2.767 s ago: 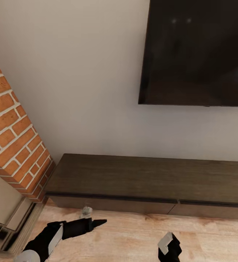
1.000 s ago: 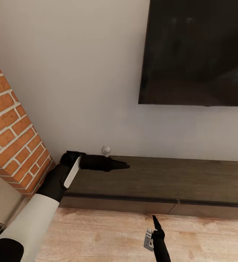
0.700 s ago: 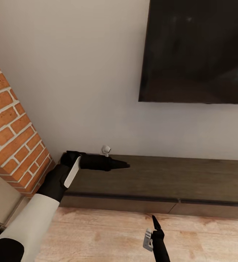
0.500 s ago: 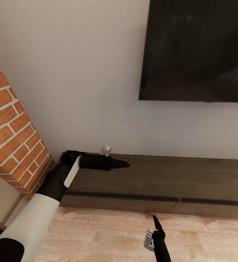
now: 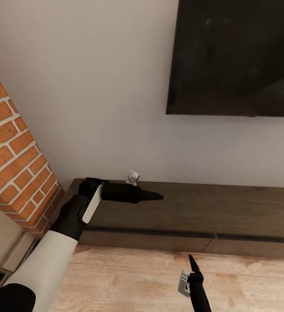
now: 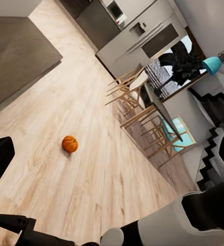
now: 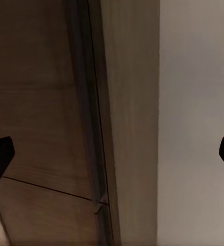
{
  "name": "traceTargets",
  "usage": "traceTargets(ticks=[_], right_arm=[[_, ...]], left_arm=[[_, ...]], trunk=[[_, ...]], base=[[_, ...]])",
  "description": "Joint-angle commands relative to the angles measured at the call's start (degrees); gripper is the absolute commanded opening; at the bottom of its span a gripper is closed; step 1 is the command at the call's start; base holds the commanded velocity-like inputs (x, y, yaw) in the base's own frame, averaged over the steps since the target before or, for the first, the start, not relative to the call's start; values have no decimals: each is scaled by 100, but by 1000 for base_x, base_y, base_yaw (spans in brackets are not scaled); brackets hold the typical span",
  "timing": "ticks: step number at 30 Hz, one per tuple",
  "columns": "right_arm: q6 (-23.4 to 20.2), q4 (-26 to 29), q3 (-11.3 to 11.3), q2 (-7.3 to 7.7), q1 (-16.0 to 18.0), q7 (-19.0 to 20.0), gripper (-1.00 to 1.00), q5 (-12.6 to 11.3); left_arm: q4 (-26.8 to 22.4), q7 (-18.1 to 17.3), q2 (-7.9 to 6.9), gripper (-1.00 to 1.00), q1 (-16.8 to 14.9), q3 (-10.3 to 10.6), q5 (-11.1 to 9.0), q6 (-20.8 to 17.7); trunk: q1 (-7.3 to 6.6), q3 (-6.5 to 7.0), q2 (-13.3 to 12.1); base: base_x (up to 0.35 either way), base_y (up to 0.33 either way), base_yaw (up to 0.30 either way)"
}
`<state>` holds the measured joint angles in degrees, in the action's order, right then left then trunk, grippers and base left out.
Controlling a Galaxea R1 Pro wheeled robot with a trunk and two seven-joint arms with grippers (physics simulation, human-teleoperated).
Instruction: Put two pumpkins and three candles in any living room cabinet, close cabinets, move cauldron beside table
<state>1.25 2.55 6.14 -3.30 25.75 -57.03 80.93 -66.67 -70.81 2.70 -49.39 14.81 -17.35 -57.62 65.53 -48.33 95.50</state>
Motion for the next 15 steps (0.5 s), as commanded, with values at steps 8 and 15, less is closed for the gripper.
traceTargets(ticks=[8, 15], right_arm=[[6, -8, 14, -9, 0, -1, 100, 1], [-15, -9, 18, -34, 0, -71, 100, -7]], left_arm=[[-3, 6, -3, 100, 0, 13, 21, -8], [-4, 6, -4, 100, 0, 13, 21, -4]], trunk=[[176, -144, 322], [330, -269, 603]], base=[[0, 0, 0], [0, 0, -1]])
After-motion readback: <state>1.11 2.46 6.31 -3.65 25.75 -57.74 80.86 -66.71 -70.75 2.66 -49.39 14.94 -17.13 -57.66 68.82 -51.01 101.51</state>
